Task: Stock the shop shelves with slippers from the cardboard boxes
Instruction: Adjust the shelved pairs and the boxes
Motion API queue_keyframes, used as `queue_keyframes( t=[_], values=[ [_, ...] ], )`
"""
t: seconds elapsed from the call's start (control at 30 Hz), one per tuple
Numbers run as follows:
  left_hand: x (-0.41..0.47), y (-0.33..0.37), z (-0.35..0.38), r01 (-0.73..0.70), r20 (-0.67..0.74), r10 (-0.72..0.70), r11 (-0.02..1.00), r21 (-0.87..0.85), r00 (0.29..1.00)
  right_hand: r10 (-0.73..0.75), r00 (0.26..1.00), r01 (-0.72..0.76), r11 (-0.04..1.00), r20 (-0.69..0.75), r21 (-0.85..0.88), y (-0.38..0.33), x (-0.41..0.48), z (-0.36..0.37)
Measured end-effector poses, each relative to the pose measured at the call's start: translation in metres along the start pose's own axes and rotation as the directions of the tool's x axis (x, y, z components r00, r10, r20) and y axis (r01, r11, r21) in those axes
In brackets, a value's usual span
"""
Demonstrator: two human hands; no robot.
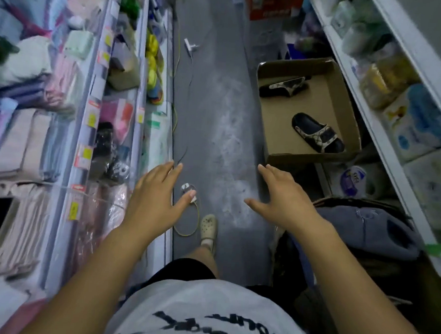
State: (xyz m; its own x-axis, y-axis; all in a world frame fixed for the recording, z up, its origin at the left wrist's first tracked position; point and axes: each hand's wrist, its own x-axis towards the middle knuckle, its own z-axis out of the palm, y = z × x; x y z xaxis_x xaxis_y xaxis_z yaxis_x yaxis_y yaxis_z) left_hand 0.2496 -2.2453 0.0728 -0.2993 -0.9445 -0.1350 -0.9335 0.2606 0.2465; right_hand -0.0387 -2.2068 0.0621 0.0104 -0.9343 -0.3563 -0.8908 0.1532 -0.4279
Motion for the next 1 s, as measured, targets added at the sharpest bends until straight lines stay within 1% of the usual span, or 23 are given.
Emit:
queue_keyframes(
  t=[0.07,0.17,0.33,0.43,0.53,0.6,0.7,0.77,0.87,0.93,1.0],
  values=[
    [0.044,-0.011,-0.007,-0.037,0.022,0.037,0.999,0.0,0.999,0.046,0.999,-0.045,0.998,-0.02,0.036,-0.002,0.028,-0.008],
    [0.116,-0.017,-0.026,-0.137,0.044,0.136,0.99,0.03,0.99,0.122,0.991,-0.117,0.991,-0.06,0.071,-0.008,0.065,-0.026],
    [0.216,-0.013,-0.048,-0.32,0.049,0.318,0.945,0.063,0.947,0.213,0.969,-0.196,0.971,-0.123,0.139,-0.014,0.109,-0.049],
    [0.259,-0.002,-0.045,-0.386,0.104,0.379,0.92,0.062,0.919,0.293,0.951,-0.27,0.943,-0.101,0.195,-0.001,0.125,-0.054],
    [0.302,0.015,-0.034,-0.45,0.141,0.44,0.892,0.041,0.887,0.381,0.923,-0.362,0.906,-0.051,0.219,0.024,0.142,-0.059],
    [0.332,0.029,-0.025,-0.488,0.164,0.476,0.872,0.043,0.864,0.438,0.898,-0.417,0.878,-0.045,0.236,0.046,0.158,-0.062],
    [0.383,0.052,-0.011,-0.521,0.212,0.5,0.852,0.051,0.84,0.511,0.859,-0.477,0.83,-0.048,0.29,0.083,0.191,-0.071],
    [0.415,0.07,-0.003,-0.536,0.252,0.505,0.841,0.069,0.825,0.545,0.838,-0.507,0.793,-0.024,0.338,0.107,0.215,-0.083],
    [0.465,0.101,0.005,-0.571,0.312,0.523,0.816,0.084,0.793,0.561,0.828,-0.511,0.772,-0.026,0.378,0.139,0.25,-0.103],
    [0.501,0.126,0.012,-0.593,0.326,0.54,0.8,0.087,0.776,0.56,0.828,-0.515,0.78,-0.028,0.355,0.161,0.274,-0.113],
    [0.533,0.15,0.02,-0.596,0.347,0.541,0.8,0.071,0.766,0.577,0.817,-0.546,0.766,0.01,0.34,0.182,0.295,-0.12]
  ],
)
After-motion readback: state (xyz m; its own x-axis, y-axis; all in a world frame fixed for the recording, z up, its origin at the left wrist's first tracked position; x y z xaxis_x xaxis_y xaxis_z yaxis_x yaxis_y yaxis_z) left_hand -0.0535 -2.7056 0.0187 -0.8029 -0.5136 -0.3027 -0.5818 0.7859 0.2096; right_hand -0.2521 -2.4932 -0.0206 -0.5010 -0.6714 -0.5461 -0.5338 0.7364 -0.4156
